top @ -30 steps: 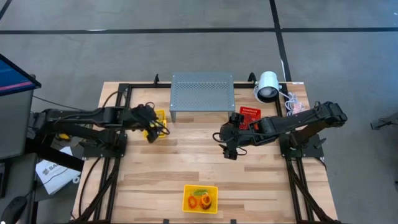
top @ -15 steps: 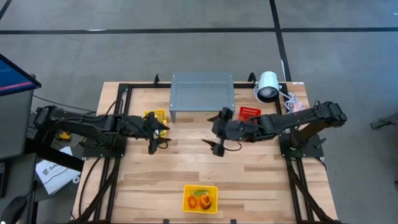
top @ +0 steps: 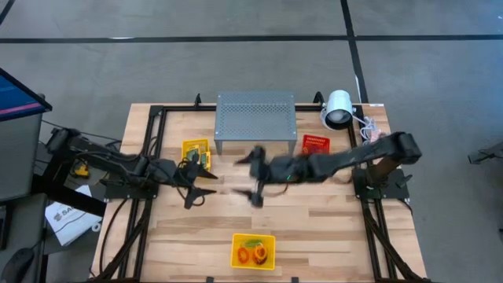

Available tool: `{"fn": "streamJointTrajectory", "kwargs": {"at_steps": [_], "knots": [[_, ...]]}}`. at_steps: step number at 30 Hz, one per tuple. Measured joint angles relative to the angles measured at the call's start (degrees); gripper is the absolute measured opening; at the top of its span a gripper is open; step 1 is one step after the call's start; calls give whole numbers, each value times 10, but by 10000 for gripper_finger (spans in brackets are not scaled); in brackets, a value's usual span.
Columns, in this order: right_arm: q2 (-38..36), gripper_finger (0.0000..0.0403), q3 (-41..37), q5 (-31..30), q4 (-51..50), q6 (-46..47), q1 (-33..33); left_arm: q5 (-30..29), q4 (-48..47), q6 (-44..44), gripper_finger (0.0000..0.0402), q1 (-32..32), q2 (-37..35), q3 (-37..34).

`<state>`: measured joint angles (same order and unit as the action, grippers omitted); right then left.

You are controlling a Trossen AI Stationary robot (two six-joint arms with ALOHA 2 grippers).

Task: Pick & Place Office Desk Supplies
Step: Put the red bin filled with rubber bands on the shelf

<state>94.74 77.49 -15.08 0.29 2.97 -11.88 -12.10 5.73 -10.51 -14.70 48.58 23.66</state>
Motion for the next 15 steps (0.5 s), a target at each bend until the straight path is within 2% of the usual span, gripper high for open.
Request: {"fn": "streamJointTrajectory", "kwargs": {"at_steps": [3, 5, 9, 12, 15], "knots": [[53, 395, -1, -14, 66, -45, -26, -1, 40, 8, 231, -19, -3, -23], [76, 395, -1, -46, 115, -87, -45, -2, 61, 19, 230, -32, -5, -32], [78, 395, 0, -94, 183, -167, -80, -6, 133, 57, 230, -50, -21, -55], [42, 395, -1, -102, 146, -194, -102, -28, 150, 87, 228, -52, -49, -60], [-16, 395, 0, -105, 55, -196, -118, -46, 148, 107, 224, -51, -85, -60]]}}
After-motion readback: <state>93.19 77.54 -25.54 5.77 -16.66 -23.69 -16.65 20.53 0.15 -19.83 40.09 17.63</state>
